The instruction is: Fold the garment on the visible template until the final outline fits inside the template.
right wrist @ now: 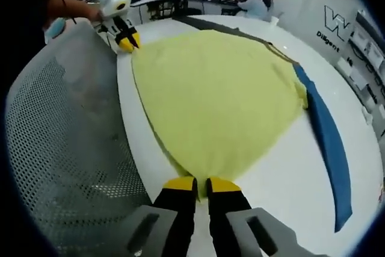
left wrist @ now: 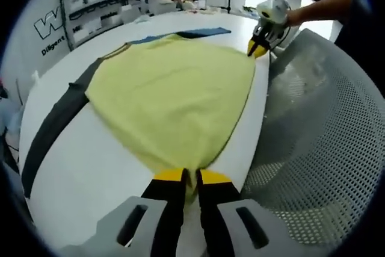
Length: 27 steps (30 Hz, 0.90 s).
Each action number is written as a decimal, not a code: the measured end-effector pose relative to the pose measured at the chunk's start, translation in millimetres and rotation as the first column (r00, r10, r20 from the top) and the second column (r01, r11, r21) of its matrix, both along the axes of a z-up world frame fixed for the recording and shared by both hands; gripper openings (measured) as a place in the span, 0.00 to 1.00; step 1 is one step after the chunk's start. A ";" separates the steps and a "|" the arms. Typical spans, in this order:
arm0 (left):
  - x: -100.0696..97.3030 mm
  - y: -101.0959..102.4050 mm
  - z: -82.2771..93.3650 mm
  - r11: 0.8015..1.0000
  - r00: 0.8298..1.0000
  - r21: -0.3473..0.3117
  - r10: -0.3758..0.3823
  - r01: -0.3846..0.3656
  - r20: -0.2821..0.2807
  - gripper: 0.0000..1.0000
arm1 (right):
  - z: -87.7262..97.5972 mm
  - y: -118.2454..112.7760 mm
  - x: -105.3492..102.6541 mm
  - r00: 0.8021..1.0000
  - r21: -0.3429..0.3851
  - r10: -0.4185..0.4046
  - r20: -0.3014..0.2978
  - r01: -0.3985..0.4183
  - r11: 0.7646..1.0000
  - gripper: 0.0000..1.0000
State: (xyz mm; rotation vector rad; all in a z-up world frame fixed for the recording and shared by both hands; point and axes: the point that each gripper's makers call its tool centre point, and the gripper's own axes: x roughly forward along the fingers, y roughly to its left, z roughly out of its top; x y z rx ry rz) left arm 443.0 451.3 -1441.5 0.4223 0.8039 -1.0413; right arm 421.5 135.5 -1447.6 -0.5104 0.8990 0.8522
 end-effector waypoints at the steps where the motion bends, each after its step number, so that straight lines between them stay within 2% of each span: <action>1: -0.2 0.2 0.0 1.000 1.000 0.000 0.005 -0.005 -0.012 0.04 | -0.1 0.3 -1.3 1.000 0.006 -0.012 -0.011 0.012 1.000 0.00; 5: 0.4 0.7 -0.1 1.000 0.997 -0.003 0.028 -0.029 -0.069 0.03 | -0.2 0.9 -2.7 1.000 0.001 -0.010 -0.006 0.010 1.000 0.00; 14: -4.7 -1.4 -1.1 1.000 0.995 -0.013 0.007 -0.008 -0.102 0.03 | -0.3 -0.3 -2.7 1.000 0.020 -0.018 -0.025 0.019 1.000 0.00; 22: -3.1 -2.3 -0.5 1.000 0.994 -0.013 -0.010 0.008 -0.110 0.04 | -0.2 1.0 -3.7 0.999 0.029 -0.013 -0.039 0.014 0.999 0.00; 27: 3.7 -8.9 5.8 0.999 0.997 -0.032 -0.018 0.016 -0.073 0.12 | -0.3 2.1 -3.8 0.999 0.022 0.009 -0.045 -0.008 1.000 0.02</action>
